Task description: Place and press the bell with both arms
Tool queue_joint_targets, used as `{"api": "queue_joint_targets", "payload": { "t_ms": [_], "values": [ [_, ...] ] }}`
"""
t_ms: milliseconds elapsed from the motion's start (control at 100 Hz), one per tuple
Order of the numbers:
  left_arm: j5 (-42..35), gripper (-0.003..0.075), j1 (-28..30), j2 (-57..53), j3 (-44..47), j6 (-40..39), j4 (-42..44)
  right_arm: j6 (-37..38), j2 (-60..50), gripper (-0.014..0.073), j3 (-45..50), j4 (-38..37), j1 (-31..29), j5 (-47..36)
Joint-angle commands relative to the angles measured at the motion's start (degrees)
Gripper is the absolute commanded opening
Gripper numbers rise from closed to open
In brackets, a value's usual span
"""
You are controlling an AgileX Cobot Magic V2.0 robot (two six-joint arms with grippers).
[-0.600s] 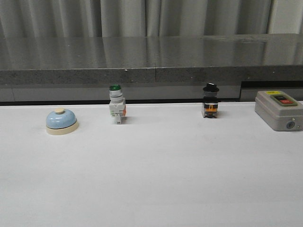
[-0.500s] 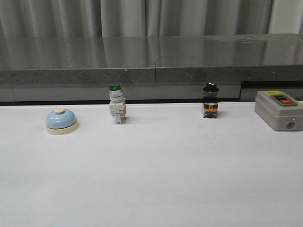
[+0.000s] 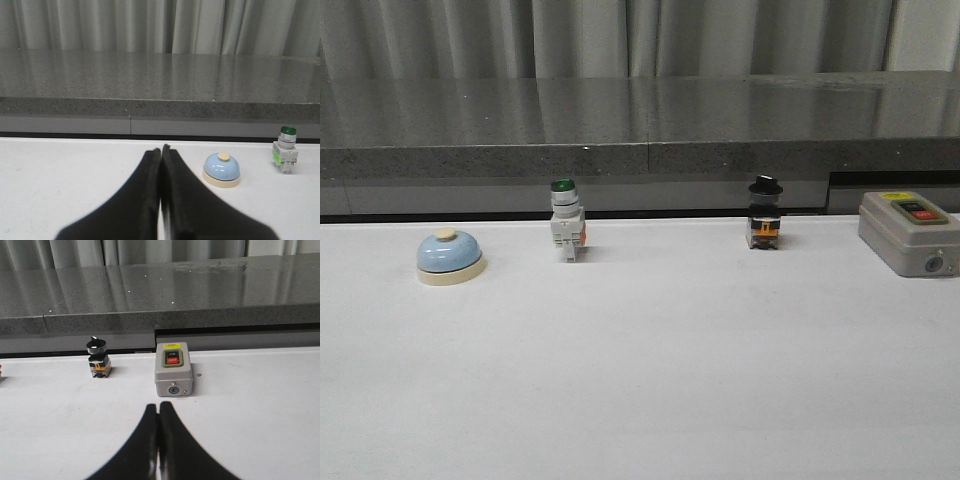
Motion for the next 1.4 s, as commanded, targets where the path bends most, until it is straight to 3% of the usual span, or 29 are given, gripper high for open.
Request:
{"api": "queue_joint_targets", "payload": {
  "t_ms": [0, 260, 450, 640, 1010, 1080, 1150, 1320, 1390],
  "values": [
    [-2.2, -0.0019, 0.0, -1.6, -4.3, -0.4, -1.0, -0.3, -0.5, -0.0068, 0.0, 0.1, -0.4, -4.4],
    [0.5, -0.0019, -0.2, 3.6, -12.7, -0.4, -2.1, -0.3, -0.5, -0.0068, 0.0, 0.1, -0.4, -4.4],
    [9.5, -0.0019, -0.2, 10.5, -19.4, -0.2, -2.1, -0.3, -0.5, -0.0068, 0.0, 0.1, -0.4, -4.4],
    [18.0, -0.0019, -0.2, 21.0, -27.5, 8.3, -2.0, -0.3, -0.5, -0.0068, 0.0, 0.1, -0.4, -4.4],
    [19.3, 0.0006, -0.2, 44.2, -41.6, 9.0, -3.7, -0.3, -0.5, -0.0068, 0.0, 0.1, -0.4, -4.4],
    [19.4, 0.0069, -0.2, 48.5, -44.0, 10.5, -4.0, -0.3, -0.5, -0.0068, 0.0, 0.1, -0.4, -4.4],
    [19.4, 0.0187, -0.2, 52.6, -46.5, 11.0, -4.3, -0.3, -0.5, -0.0068, 0.0, 0.1, -0.4, -4.4],
    [19.6, 0.0613, -0.2, 61.9, -52.0, 11.3, -5.7, -0.3, -0.5, -0.0068, 0.0, 0.1, -0.4, -4.4],
    [19.8, 0.0701, -0.2, 65.7, -54.1, 11.3, -7.5, -0.3, -0.5, -0.0068, 0.0, 0.1, -0.4, -4.4]
  ]
}}
